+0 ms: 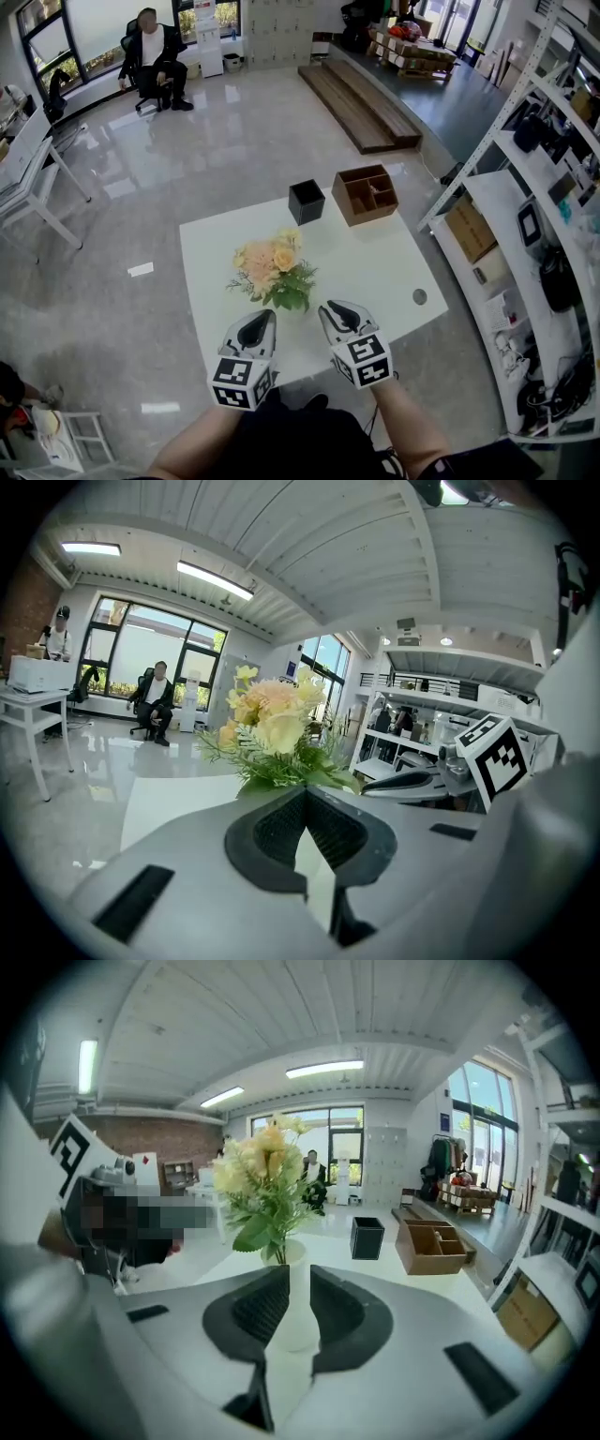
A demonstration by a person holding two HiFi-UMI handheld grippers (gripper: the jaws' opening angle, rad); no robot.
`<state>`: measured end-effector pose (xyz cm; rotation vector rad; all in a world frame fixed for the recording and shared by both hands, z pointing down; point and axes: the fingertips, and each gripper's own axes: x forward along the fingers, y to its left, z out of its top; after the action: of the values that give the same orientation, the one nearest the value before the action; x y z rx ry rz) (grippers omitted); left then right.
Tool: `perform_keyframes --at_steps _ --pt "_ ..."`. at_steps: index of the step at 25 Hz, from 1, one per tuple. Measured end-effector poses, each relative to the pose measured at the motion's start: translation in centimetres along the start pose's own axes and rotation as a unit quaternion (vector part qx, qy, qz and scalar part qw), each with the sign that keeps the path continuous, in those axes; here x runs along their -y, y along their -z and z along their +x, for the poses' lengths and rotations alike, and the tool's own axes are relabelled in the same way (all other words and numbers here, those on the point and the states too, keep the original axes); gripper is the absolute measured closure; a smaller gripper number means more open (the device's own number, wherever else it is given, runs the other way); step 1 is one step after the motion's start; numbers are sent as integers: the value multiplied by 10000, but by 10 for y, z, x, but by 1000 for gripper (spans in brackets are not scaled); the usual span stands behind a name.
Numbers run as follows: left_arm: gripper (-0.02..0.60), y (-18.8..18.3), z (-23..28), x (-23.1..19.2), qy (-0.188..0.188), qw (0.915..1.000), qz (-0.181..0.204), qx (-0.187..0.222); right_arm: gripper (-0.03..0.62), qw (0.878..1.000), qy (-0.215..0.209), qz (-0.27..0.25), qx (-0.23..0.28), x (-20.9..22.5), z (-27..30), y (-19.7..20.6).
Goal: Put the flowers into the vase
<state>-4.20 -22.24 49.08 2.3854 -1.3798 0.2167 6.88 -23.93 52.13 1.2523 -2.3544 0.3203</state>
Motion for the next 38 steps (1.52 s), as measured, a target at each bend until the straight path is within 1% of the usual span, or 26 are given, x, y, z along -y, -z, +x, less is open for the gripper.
perform_keyframes --at_steps 2,5,8,11,15,25,32,38 --pt "578 -2 -2 3 17 10000 11 21 537 9980 102 449 422 10 -15 -8" --pt "578 -5 -6 9 35 10000 19 74 560 9885 241 956 1146 17 -39 -26" --pt "578 -8 -9 12 26 9999 8 122 576 9791 431 1119 1641 19 -57 -40" --pt "578 -12 -10 14 9 9999 27 164 585 9746 501 1151 1852 18 -64 -49" --pt "578 -16 -10 19 41 9998 -2 213 589 9724 408 1163 1980 15 -67 -54" --pt "578 -25 -12 21 6 9994 38 332 591 9732 498 1003 2011 13 -69 -56" --pt "578 -27 -9 23 39 9994 83 348 591 9780 451 929 1815 9 -66 -51" --pt "578 -25 -9 24 71 9994 53 343 591 9785 441 932 1784 7 -66 -48"
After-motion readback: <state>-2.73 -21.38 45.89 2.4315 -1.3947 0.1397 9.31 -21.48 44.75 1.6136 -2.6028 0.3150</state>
